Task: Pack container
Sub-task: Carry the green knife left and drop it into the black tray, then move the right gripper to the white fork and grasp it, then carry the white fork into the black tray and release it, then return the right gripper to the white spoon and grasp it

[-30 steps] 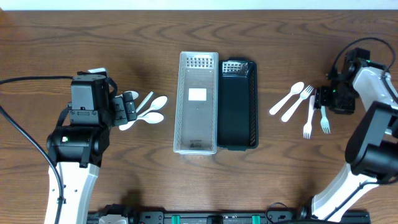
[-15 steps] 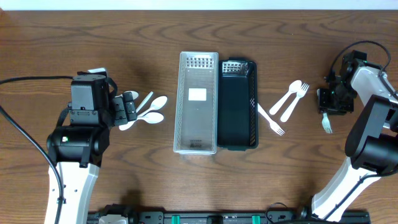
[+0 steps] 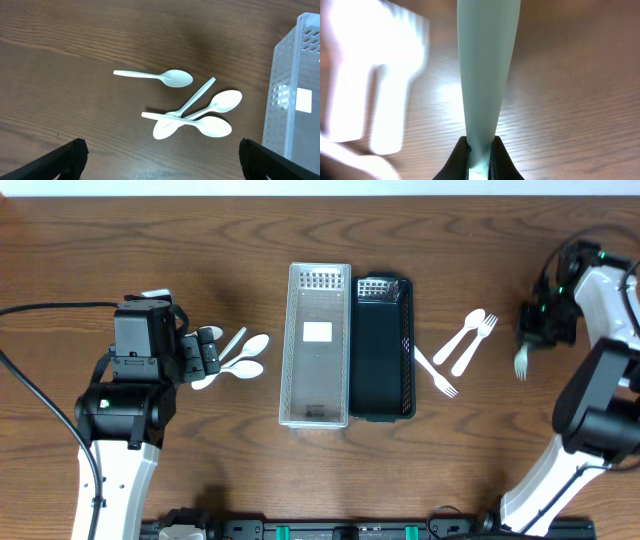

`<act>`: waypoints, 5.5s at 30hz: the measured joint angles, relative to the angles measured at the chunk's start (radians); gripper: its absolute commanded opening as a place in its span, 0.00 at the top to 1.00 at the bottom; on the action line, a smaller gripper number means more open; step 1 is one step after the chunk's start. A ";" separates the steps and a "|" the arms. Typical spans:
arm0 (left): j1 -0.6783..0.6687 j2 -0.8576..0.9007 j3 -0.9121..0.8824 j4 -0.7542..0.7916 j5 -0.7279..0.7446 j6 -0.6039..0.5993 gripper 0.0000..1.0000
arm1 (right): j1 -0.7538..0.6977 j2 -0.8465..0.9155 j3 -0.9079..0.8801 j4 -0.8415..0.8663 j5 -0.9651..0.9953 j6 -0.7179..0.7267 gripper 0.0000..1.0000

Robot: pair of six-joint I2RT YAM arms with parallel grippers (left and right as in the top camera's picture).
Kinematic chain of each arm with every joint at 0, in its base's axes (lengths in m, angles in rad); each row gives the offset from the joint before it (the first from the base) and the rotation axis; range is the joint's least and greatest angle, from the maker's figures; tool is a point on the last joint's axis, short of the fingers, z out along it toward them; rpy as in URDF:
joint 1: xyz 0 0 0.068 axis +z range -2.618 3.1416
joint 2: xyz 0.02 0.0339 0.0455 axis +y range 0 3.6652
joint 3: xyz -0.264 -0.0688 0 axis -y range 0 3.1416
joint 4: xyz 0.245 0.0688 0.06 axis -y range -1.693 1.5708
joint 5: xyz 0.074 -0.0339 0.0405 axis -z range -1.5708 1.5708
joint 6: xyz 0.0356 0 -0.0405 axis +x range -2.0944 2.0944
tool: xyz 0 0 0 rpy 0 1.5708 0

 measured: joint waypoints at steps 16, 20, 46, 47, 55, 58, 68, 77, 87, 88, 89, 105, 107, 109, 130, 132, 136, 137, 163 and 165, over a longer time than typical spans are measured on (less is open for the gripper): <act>0.000 0.000 0.000 0.000 0.000 0.000 0.02 | 0.616 -0.250 0.031 0.244 -0.029 0.327 0.99; 0.000 0.000 0.000 0.000 0.000 0.000 0.02 | 0.705 -0.114 -0.031 0.267 -0.005 0.403 0.89; 0.000 0.000 0.000 0.000 0.000 0.000 0.02 | 0.360 -0.340 -0.075 0.135 0.235 0.311 0.32; 0.000 0.000 0.000 0.000 0.000 0.000 0.02 | 0.341 -0.324 -0.098 0.142 0.231 0.337 0.32; 0.000 0.001 0.000 0.000 0.000 0.000 0.02 | 0.184 -0.187 -0.280 0.257 0.169 0.502 0.45; 0.000 0.001 0.000 0.000 0.000 0.000 0.02 | 0.153 -0.153 -0.315 0.305 0.145 0.521 0.47; 0.000 0.001 0.000 0.000 0.000 0.000 0.02 | 0.158 -0.050 -0.320 0.388 0.068 0.579 0.41; 0.000 0.001 0.000 0.000 0.000 0.000 0.02 | 0.169 -0.004 -0.315 0.396 0.064 0.602 0.57; 0.000 0.001 0.000 0.000 0.000 0.000 0.02 | 0.169 -0.003 -0.314 0.374 0.073 0.595 0.89; 0.000 0.001 0.000 0.000 0.000 0.000 0.02 | 0.169 -0.006 -0.314 0.370 0.073 0.593 0.93; 0.000 0.001 0.000 0.000 0.000 0.000 0.02 | 0.169 -0.008 -0.315 0.364 0.075 0.591 0.96; 0.000 0.002 0.000 0.000 0.000 0.000 0.02 | 0.338 -0.594 -0.327 0.367 0.133 0.542 0.94; 0.000 0.002 0.000 0.000 0.000 0.000 0.02 | 0.425 -0.632 -0.325 0.388 0.126 0.534 0.94; 0.000 0.002 0.000 0.000 0.000 0.000 0.02 | 0.512 -0.630 -0.324 0.407 0.119 0.529 0.94; 0.000 0.002 0.000 0.000 0.000 0.000 0.02 | 0.771 -0.307 -0.313 0.495 0.169 0.424 0.20; 0.000 0.002 0.000 0.000 0.000 0.000 0.02 | 0.739 -0.392 -0.300 0.491 0.181 0.383 0.19; 0.000 0.002 0.000 0.000 0.000 0.000 0.02 | 0.623 -0.551 -0.256 0.443 0.198 0.255 0.25; 0.000 0.002 0.000 0.000 0.000 0.000 0.02 | 0.596 -0.572 -0.250 0.424 0.200 0.219 0.27; 0.000 0.002 0.000 0.000 0.000 0.000 0.02 | 0.467 -0.173 -0.367 0.387 -0.056 -0.685 0.39; 0.000 0.002 0.000 0.000 0.000 0.000 0.02 | 0.443 -0.173 -0.367 0.432 -0.061 -0.603 0.36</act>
